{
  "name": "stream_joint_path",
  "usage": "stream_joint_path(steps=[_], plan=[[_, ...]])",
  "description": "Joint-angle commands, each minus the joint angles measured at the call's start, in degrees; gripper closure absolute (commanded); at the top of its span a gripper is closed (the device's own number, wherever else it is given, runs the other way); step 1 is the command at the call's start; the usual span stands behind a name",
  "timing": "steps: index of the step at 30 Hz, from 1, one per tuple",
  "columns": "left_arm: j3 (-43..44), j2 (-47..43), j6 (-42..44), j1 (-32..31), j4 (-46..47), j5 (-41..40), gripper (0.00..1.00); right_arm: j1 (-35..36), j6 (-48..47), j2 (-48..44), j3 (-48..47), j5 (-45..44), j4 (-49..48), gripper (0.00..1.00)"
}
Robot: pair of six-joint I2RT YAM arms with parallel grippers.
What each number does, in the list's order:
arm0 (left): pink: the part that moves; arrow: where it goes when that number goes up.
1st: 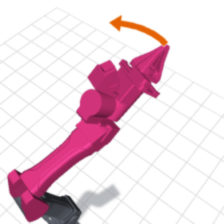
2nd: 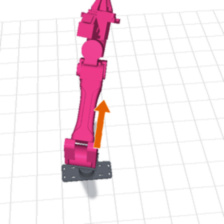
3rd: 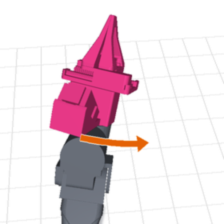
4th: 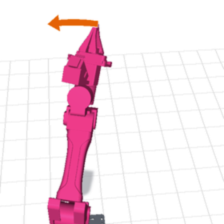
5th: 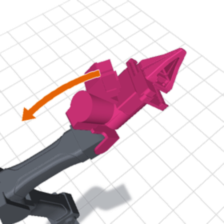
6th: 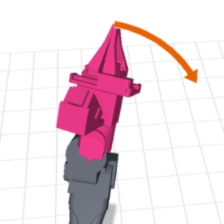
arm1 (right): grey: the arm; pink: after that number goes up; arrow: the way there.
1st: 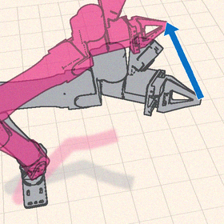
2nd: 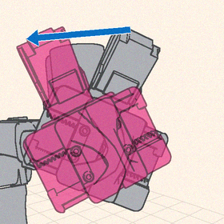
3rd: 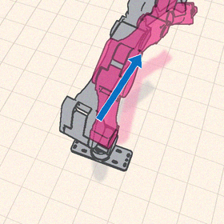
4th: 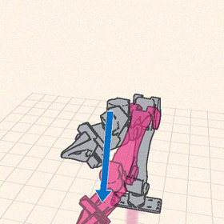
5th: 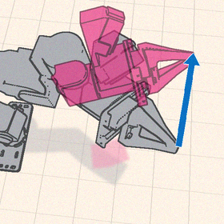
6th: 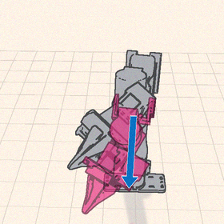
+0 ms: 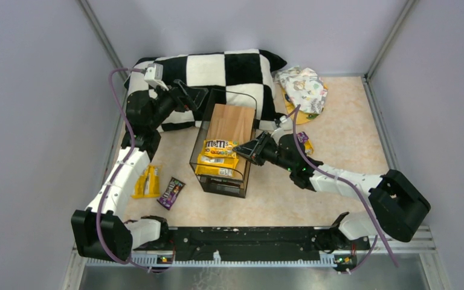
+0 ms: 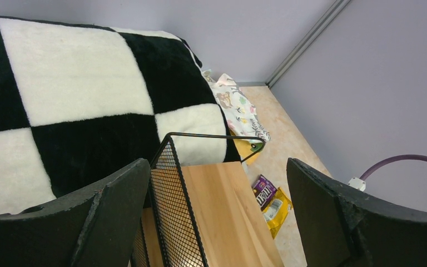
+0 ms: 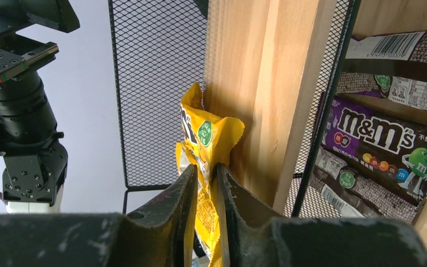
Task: Place and organize the candy bags onto the shelf
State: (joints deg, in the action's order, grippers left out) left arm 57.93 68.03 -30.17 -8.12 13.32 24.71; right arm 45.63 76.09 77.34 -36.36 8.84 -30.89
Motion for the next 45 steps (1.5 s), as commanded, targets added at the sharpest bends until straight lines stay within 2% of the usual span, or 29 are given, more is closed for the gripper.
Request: stream_joint_path(steps=[1,4,8,10,13,15,17,19,21,22,24,27,28,30,37,45], plan=[[-0.2,0.3,-0.3,0.3,3.0,1.1,0.01,0.9,-1.6,-0.7,-0.5,0.0,-1.7,0.78],[-0.2,0.3,-0.3,0.3,2.9,1.1,0.01,0.8,-3.9,-2.6,-0.8,-0.5,1.6,0.69],[-0.1,0.3,-0.3,0.3,2.9,1.1,0.01,-0.8,-10.8,-8.5,-1.3,-1.6,10.6,0.56],[-0.1,0.2,-0.2,0.3,2.9,1.0,0.01,-2.9,-16.0,-13.4,-1.1,-2.3,16.1,0.50],[0.0,0.2,-0.1,0.3,2.7,0.8,0.01,-6.5,-27.1,-21.6,-2.5,-4.4,29.2,0.42],[0.1,0.2,-0.2,0.3,2.7,0.9,0.01,-8.8,-35.8,-26.5,-4.5,-8.9,38.9,0.39],[0.0,0.1,-0.4,0.3,2.8,1.2,0.01,-10.0,-43.6,-29.7,-6.0,-17.1,46.5,0.35],[0.0,0.1,-0.5,0.3,2.8,1.3,0.01,-11.3,-49.0,-31.3,-5.8,-25.3,50.4,0.30],[-0.1,0.3,-0.3,0.3,2.8,1.0,0.01,-15.5,-51.9,-30.5,-4.7,-28.8,51.7,0.27],[-0.2,0.4,-0.2,0.3,2.8,0.8,0.01,-19.2,-52.7,-29.2,-4.6,-27.2,52.0,0.25],[-0.1,0.8,0.0,0.3,2.6,0.6,0.01,-29.3,-52.0,-25.6,-4.4,-17.9,51.0,0.24],[0.1,1.1,-0.1,0.3,2.5,1.0,0.01,-44.4,-49.1,-16.9,-3.2,3.3,44.5,0.23],[0.1,1.1,-0.1,0.3,2.5,1.2,0.01,-47.8,-48.0,-13.6,-3.0,10.1,42.1,0.24],[0.1,1.1,-0.1,0.3,2.5,1.3,0.01,-51.9,-46.5,-6.6,-3.2,17.9,37.4,0.26],[0.4,1.3,-0.1,0.3,2.3,1.6,0.01,-54.8,-46.4,11.5,-8.0,27.4,25.7,0.31],[0.6,1.8,-1.0,0.6,2.4,2.8,0.01,-54.8,-46.2,20.0,-6.3,33.2,18.3,0.36]])
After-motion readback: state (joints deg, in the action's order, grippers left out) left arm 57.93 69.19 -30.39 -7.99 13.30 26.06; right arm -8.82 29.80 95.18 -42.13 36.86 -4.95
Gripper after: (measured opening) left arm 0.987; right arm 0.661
